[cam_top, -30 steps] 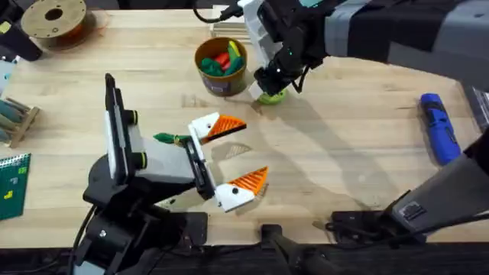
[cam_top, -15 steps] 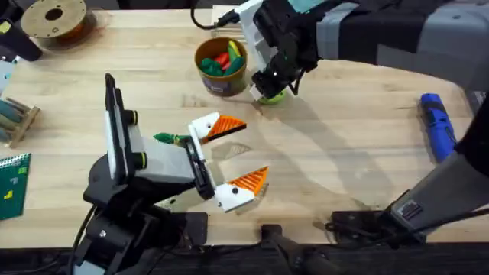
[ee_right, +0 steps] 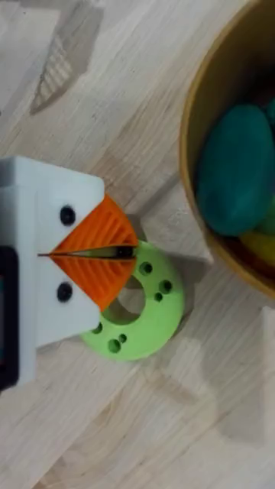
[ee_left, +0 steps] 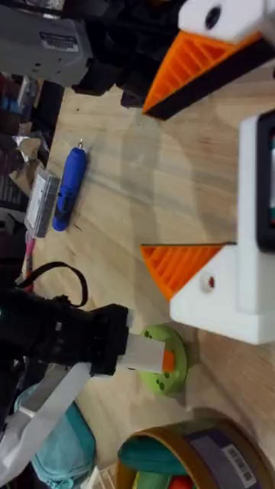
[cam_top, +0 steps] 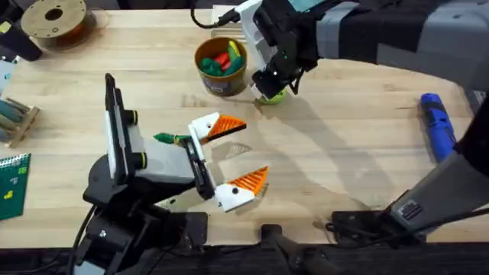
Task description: Pick up the gripper from the table and insert it into the empty holder that is missing its gripper. Then pick up a screw, insert it into the mounting hole, and use the screwdriver to tighten it. Finally, clean up the table by picking up the vegetable and placing it into the bucket.
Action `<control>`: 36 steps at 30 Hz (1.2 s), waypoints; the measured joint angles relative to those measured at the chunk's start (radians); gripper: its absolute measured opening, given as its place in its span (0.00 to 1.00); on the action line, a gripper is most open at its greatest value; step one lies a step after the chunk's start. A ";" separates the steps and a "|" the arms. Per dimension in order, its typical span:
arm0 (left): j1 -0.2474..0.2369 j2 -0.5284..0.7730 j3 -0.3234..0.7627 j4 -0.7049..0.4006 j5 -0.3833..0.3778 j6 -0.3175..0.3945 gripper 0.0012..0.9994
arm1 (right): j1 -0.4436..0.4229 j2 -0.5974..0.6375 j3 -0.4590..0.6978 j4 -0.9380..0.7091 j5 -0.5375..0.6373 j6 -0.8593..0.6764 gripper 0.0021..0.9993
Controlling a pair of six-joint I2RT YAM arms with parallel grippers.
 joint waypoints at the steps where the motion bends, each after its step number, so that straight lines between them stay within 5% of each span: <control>1: 0.000 0.000 0.000 0.000 0.000 0.000 0.99 | 0.000 0.000 0.006 -0.009 0.001 0.000 0.01; 14: 0.000 0.000 0.000 0.000 0.000 0.000 0.99 | 0.000 -0.111 0.219 -0.263 -0.008 -0.011 0.01; 21: 0.000 0.000 0.000 0.000 0.000 0.000 0.99 | 0.006 -0.163 0.350 -0.366 -0.114 -0.068 0.01; 36: 0.000 0.000 0.000 0.000 0.000 0.000 0.99 | 0.164 -0.264 0.373 -0.438 -0.179 -0.273 0.01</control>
